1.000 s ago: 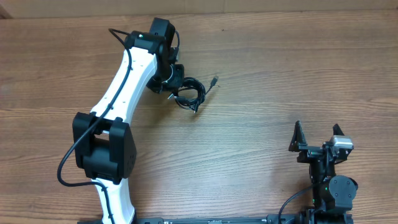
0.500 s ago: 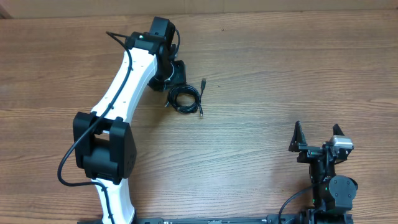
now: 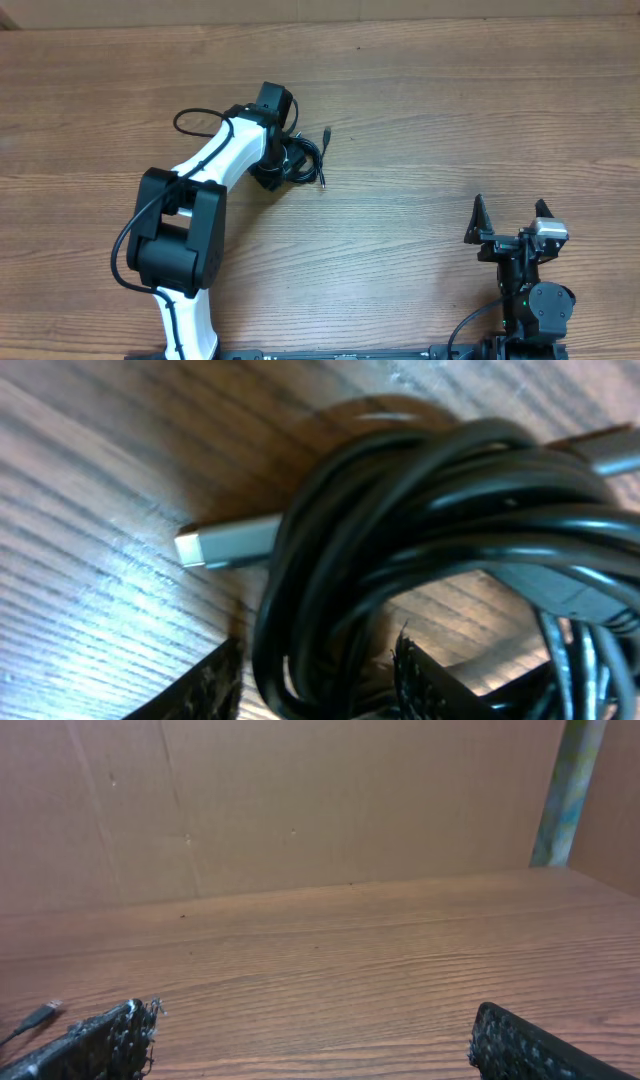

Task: Untangle cables
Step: 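Lift the cable bundle with the left gripper and pull it back, then move the right gripper toward the bundle held by the left gripper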

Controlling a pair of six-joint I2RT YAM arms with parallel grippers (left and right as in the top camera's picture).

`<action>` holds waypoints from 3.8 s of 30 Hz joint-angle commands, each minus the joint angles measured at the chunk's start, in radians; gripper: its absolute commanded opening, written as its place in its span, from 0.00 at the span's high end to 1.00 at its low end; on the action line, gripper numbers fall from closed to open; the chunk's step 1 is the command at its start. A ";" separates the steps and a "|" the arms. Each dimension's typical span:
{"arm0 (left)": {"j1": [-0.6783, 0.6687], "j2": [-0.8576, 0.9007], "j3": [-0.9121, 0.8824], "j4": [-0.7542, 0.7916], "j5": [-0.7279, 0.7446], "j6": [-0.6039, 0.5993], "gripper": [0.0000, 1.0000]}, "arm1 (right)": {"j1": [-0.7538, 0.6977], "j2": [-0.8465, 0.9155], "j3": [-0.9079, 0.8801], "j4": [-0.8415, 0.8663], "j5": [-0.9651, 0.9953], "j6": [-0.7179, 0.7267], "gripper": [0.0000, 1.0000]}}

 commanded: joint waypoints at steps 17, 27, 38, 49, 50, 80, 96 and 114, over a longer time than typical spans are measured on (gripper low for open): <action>-0.013 -0.085 0.100 -0.146 -0.144 0.328 0.96 | 0.000 -0.008 -0.011 0.006 0.002 -0.008 0.00; -0.020 -0.372 0.173 -0.286 -0.008 0.872 0.96 | 0.000 -0.008 -0.011 0.006 0.002 -0.008 0.00; -0.030 -0.321 0.165 -0.280 0.055 0.719 0.96 | 0.000 -0.008 -0.011 0.032 -0.794 0.892 0.00; -0.067 -0.318 0.164 -0.274 0.118 0.680 0.96 | 0.000 0.019 0.103 0.063 -0.838 0.728 0.00; -0.072 -0.318 0.164 -0.273 0.118 0.678 0.95 | 0.000 0.037 0.130 0.042 -0.827 0.726 0.00; -0.319 -0.318 0.163 -0.259 0.117 0.852 0.96 | 0.157 0.950 0.429 0.089 -0.975 0.339 0.24; -0.360 -0.318 0.163 -0.247 0.126 0.800 0.96 | 0.285 0.950 0.429 0.099 -0.919 0.365 0.96; -0.360 -0.316 0.163 -0.069 0.110 0.470 0.96 | 0.284 0.950 0.429 0.249 -1.413 0.336 0.96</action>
